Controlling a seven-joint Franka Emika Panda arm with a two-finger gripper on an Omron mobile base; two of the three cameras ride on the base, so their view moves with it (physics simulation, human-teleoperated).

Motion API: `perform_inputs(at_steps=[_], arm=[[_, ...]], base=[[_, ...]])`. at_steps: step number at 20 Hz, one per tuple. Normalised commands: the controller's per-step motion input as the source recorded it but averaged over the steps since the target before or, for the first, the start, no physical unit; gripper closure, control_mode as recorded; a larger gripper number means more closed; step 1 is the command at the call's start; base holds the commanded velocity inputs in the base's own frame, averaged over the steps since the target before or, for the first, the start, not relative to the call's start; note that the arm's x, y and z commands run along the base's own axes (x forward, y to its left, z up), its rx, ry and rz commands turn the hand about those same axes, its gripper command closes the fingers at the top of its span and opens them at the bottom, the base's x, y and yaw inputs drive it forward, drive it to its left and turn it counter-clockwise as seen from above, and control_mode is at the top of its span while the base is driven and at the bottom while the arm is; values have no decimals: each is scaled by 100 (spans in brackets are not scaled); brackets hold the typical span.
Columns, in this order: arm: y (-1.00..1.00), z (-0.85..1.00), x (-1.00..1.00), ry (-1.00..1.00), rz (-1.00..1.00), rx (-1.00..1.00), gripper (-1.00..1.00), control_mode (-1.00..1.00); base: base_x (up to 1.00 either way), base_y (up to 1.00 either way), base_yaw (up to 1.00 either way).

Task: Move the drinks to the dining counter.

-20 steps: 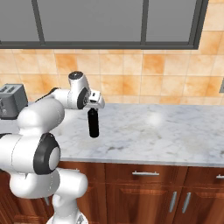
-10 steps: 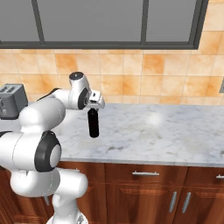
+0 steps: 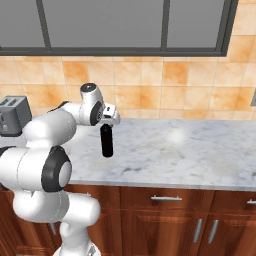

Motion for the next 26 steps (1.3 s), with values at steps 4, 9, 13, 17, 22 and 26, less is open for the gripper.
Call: perform_inputs(at_steps=[4, 9, 13, 17, 22, 26], arm=[[0, -2, 7, 0, 0, 0, -100, -100], [0, -2, 8, 0, 0, 0, -100, -100], [0, -6, 10, 0, 0, 0, -100, -100], [0, -11, 13, 0, 0, 0, -100, -100], [0, -7, 7, -2, 0, 0, -100, -100], [0, 0, 0, -4, 0, 0, -100, -100]], base=[[0, 0, 0], [0, 0, 0], [0, 0, 0], [0, 0, 0], [0, 0, 0], [0, 0, 0]])
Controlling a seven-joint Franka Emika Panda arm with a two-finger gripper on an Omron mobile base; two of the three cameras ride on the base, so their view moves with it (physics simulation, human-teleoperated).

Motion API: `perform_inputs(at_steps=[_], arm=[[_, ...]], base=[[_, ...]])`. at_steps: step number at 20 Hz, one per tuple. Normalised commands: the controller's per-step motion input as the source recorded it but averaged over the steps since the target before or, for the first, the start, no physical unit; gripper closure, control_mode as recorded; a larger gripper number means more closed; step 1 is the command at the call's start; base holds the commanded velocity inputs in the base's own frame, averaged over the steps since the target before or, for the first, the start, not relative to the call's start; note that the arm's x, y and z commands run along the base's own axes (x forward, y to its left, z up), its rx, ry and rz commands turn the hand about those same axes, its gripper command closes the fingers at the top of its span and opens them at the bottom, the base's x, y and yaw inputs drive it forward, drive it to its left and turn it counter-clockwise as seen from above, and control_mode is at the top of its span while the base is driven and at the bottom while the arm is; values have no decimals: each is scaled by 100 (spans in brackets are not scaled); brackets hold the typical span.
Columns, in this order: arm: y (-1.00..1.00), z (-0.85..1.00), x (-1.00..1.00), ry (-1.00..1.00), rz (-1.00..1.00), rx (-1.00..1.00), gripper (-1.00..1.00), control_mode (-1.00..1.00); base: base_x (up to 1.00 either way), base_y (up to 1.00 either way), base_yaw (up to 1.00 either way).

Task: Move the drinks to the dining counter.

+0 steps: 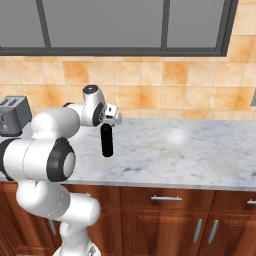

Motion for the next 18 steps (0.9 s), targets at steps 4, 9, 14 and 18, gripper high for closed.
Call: perform_inputs(at_steps=[4, 9, 14, 18], arm=[[0, 0, 0, -12, 0, 0, -100, -100], [0, 0, 0, -15, 0, 0, -100, -100], [0, -1, 0, -16, 0, 0, -100, -100], [0, 0, 0, -16, 0, 0, -100, -100]], base=[[0, 0, 0], [0, 0, 0], [0, 0, 0], [0, 0, 0]])
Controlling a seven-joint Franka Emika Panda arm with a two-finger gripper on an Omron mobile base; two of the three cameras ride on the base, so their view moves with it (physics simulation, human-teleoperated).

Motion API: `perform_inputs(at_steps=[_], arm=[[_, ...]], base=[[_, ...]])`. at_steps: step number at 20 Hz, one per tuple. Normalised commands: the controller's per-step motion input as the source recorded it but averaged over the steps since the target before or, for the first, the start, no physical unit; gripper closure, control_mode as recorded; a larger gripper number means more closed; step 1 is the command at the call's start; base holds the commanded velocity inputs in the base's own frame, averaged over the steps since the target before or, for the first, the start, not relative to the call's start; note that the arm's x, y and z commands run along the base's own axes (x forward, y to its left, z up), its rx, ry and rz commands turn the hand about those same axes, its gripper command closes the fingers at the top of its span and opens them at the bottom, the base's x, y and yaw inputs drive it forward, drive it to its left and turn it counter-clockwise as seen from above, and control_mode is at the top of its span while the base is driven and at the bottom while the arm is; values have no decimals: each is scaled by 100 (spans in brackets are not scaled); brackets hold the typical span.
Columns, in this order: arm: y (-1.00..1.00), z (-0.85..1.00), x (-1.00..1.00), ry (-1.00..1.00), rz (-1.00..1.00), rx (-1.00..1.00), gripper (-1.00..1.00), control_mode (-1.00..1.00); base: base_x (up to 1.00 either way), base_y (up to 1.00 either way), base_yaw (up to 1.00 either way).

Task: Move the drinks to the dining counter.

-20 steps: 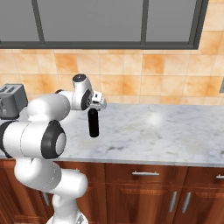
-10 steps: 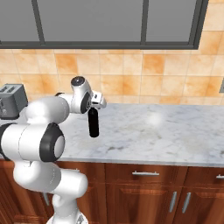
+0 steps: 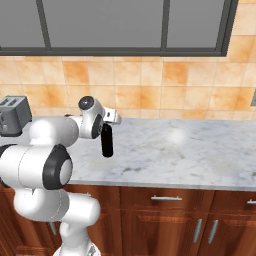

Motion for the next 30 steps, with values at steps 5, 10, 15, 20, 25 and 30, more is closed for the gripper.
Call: perform_inputs(at_steps=[5, 10, 15, 20, 25, 30], arm=[[0, 0, 0, -3, 0, 0, -100, -100], [0, -1, 0, -2, 0, 0, 100, -100], [0, 0, 0, 0, -1, 0, 100, -100], [0, 0, 0, 0, 0, 0, 100, -100], [0, 12, 0, -3, 0, 0, 100, -100], [0, 64, 0, -2, 1, 4, 100, -100]], base=[[0, 0, 0], [0, 0, 0], [0, 0, 0], [0, 0, 0], [0, 0, 0], [0, 0, 0]])
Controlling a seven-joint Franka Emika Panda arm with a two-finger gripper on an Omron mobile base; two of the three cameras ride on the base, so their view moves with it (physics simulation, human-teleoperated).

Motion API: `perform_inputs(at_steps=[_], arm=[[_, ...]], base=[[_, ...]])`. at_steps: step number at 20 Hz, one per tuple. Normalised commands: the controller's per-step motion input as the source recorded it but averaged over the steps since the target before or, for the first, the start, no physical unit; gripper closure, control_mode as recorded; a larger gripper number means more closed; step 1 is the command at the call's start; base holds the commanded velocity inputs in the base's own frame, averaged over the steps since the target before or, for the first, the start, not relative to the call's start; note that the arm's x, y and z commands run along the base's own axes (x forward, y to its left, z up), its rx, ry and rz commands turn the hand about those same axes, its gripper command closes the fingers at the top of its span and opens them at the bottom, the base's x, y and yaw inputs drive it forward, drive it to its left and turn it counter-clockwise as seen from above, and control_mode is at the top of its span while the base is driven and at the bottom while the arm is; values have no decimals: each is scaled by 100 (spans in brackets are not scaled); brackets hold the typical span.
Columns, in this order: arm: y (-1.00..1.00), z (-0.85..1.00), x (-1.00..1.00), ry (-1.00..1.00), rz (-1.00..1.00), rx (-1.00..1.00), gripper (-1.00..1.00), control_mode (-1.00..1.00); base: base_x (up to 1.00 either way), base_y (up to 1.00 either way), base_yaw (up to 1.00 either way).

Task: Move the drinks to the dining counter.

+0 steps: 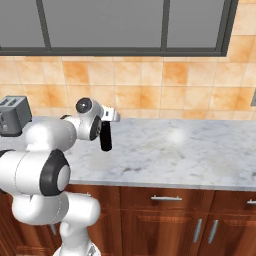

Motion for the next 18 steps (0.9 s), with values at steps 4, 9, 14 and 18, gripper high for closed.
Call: perform_inputs(at_steps=[4, 9, 14, 18], arm=[[-2, 74, -2, 0, 0, 5, 100, -100], [-3, 54, -16, 0, 0, 1, 100, -100], [0, 15, -42, 0, 0, -9, 100, -100], [0, 20, -56, -2, 0, -6, 100, -100]], base=[[0, 0, 0], [0, 0, 0], [0, 0, 0], [0, 0, 0]])
